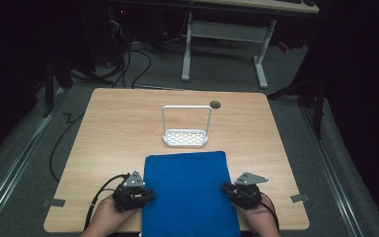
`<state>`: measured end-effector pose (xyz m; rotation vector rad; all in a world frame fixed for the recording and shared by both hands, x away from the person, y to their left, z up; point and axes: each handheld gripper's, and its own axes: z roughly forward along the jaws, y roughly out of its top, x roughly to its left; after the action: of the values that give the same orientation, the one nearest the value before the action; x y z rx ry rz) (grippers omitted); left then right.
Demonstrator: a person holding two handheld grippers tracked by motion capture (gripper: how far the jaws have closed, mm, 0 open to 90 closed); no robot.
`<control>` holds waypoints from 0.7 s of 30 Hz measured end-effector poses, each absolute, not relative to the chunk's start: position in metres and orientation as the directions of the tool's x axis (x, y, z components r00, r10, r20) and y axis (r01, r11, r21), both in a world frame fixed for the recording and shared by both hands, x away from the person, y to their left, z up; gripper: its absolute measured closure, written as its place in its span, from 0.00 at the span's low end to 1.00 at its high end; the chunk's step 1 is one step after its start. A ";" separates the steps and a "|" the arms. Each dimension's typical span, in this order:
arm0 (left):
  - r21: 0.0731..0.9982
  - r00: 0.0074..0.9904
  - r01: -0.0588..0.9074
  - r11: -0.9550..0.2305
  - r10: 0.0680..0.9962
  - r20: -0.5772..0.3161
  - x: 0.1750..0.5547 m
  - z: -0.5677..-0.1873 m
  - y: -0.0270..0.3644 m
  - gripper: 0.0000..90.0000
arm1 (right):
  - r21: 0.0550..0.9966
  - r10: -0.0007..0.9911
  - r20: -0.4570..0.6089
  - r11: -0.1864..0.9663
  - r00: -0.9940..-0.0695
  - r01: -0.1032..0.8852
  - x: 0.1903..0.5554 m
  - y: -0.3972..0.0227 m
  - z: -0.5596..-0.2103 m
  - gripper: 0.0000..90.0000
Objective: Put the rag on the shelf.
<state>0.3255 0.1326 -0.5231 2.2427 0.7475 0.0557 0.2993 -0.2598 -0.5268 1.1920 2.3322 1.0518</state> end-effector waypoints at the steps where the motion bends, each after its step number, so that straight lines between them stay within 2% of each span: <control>1: 0.674 0.821 0.509 -0.536 0.537 -0.193 0.327 -0.523 0.136 0.77 | 0.743 0.795 0.046 0.377 -0.604 0.553 0.299 -0.260 -0.526 0.80; 4: 0.685 0.796 0.535 -0.494 0.567 -0.212 0.332 -0.521 0.144 0.72 | 0.781 0.803 0.058 0.333 -0.593 0.528 0.299 -0.266 -0.522 0.75; 8: 0.760 0.720 0.554 -0.339 0.654 -0.232 0.345 -0.519 0.159 0.66 | 0.813 0.820 0.068 0.284 -0.568 0.509 0.302 -0.274 -0.518 0.71; 11: 0.774 0.654 0.578 -0.260 0.715 -0.248 0.360 -0.520 0.164 0.62 | 0.819 0.830 0.095 0.249 -0.550 0.517 0.306 -0.279 -0.519 0.71; 17: 0.765 0.588 0.592 -0.254 0.785 -0.195 0.394 -0.525 0.153 0.61 | 0.817 0.827 0.111 0.240 -0.552 0.524 0.309 -0.279 -0.521 0.71; 21: 0.743 0.579 0.613 -0.270 0.793 -0.189 0.412 -0.529 0.140 0.65 | 0.817 0.821 0.109 0.248 -0.561 0.521 0.308 -0.277 -0.520 0.69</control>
<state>0.4124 0.1403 -0.5291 1.9886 1.1228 0.2788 0.3081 -0.2773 -0.5201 1.2346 2.1854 1.2246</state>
